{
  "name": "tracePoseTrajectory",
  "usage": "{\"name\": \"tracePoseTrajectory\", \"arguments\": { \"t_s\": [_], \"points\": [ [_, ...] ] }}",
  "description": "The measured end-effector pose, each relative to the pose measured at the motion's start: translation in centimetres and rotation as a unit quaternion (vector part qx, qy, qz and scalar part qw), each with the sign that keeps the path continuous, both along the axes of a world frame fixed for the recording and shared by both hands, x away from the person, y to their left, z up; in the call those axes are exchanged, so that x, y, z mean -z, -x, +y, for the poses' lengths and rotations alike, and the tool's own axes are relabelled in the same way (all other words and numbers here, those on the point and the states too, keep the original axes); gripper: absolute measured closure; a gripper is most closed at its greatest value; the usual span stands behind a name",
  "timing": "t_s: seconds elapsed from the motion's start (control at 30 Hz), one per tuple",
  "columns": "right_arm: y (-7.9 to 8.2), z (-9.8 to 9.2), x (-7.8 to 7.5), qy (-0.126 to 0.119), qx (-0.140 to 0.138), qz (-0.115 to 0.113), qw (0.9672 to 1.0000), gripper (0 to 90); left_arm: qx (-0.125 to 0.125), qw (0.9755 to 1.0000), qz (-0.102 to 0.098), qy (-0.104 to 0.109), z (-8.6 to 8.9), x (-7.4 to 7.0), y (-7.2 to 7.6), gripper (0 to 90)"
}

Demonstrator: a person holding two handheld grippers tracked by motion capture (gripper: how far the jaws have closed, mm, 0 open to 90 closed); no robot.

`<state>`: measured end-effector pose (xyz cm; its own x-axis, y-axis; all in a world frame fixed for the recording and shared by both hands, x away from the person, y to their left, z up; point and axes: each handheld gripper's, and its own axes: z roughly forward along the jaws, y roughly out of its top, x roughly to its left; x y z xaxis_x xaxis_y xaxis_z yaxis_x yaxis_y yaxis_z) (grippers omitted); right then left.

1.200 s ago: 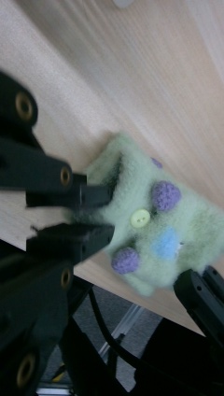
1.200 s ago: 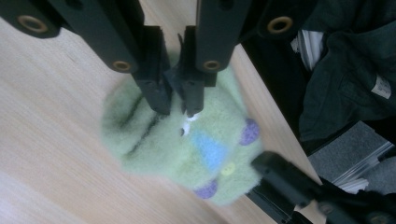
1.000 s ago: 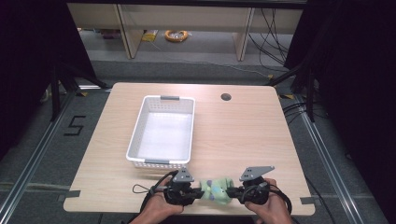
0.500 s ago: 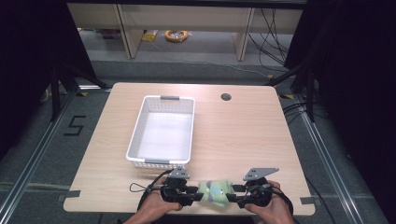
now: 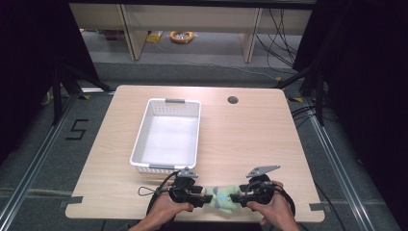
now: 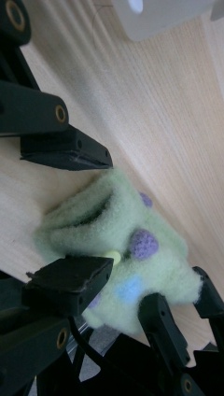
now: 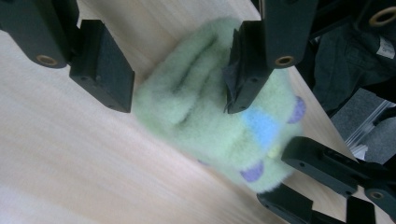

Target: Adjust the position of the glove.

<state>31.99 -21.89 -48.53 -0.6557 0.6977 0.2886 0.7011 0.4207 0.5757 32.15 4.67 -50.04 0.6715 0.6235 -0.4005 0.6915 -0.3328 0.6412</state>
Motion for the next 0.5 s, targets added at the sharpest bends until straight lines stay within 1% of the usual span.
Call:
{"name": "tracePoseTrajectory", "arguments": {
  "t_s": [0.03,0.07,0.1,0.13,0.17,0.2,0.23,0.27,0.3,0.33,0.37,0.4,0.43,0.47,0.5],
  "points": [
    [-0.1,-0.1,0.1,0.002,0.000,0.012,0.9999,44.4,0.008,1.0000,0.001,-0.004,0.1,0.1,-0.1,46.2],
    [-0.1,-0.2,0.6,-0.011,0.002,0.013,0.9999,46.2,0.006,1.0000,-0.002,-0.003,0.0,0.3,-0.1,47.9],
    [-0.1,-0.2,0.6,-0.011,0.002,0.013,0.9999,46.2,0.006,1.0000,-0.002,-0.003,0.0,0.3,-0.1,48.9],
    [-0.1,-0.2,0.6,-0.005,0.000,0.016,0.9999,46.3,0.009,1.0000,0.000,-0.001,0.0,0.3,-0.1,48.9],
    [0.1,0.1,0.8,-0.015,0.007,0.026,0.9995,46.7,0.006,1.0000,-0.004,0.000,-0.2,0.4,0.0,51.2],
    [0.0,0.0,0.9,-0.012,0.001,0.023,0.9997,46.7,0.014,0.9999,-0.009,-0.005,-0.1,0.4,0.0,52.1],
    [-0.1,-0.1,0.9,-0.009,-0.001,0.024,0.9997,46.7,0.013,0.9999,-0.010,-0.006,-0.2,0.5,0.1,52.8],
    [-0.1,-0.1,0.9,-0.009,-0.001,0.024,0.9997,46.7,0.012,0.9999,-0.005,-0.002,-0.3,0.6,0.2,52.8],
    [-0.1,-0.2,1.1,-0.018,0.001,0.031,0.9994,46.7,0.019,0.9998,-0.002,0.000,-0.3,0.8,0.1,53.0],
    [-0.1,-0.2,1.1,-0.018,0.001,0.031,0.9994,46.7,0.017,0.9999,-0.003,-0.003,-0.3,0.9,0.2,53.0],
    [-0.1,-0.3,1.2,-0.021,0.003,0.032,0.9993,46.7,0.015,0.9999,0.000,0.000,-0.4,1.0,0.2,53.0],
    [-0.1,-0.3,1.4,-0.027,0.007,0.034,0.9990,46.7,0.021,0.9998,0.006,0.001,-0.3,1.0,0.2,53.0],
    [-0.1,-0.4,1.4,-0.034,0.002,0.041,0.9986,47.0,0.024,0.9997,0.007,0.001,-0.3,1.0,0.1,53.0],
    [-0.2,-0.5,1.5,-0.039,-0.004,0.040,0.9984,47.2,0.021,0.9997,0.010,0.003,-0.3,1.1,0.1,53.1],
    [-0.1,-0.4,1.5,-0.042,0.003,0.046,0.9981,48.2,0.022,0.9997,0.011,0.005,-0.3,1.1,0.1,54.2]
  ]
}}
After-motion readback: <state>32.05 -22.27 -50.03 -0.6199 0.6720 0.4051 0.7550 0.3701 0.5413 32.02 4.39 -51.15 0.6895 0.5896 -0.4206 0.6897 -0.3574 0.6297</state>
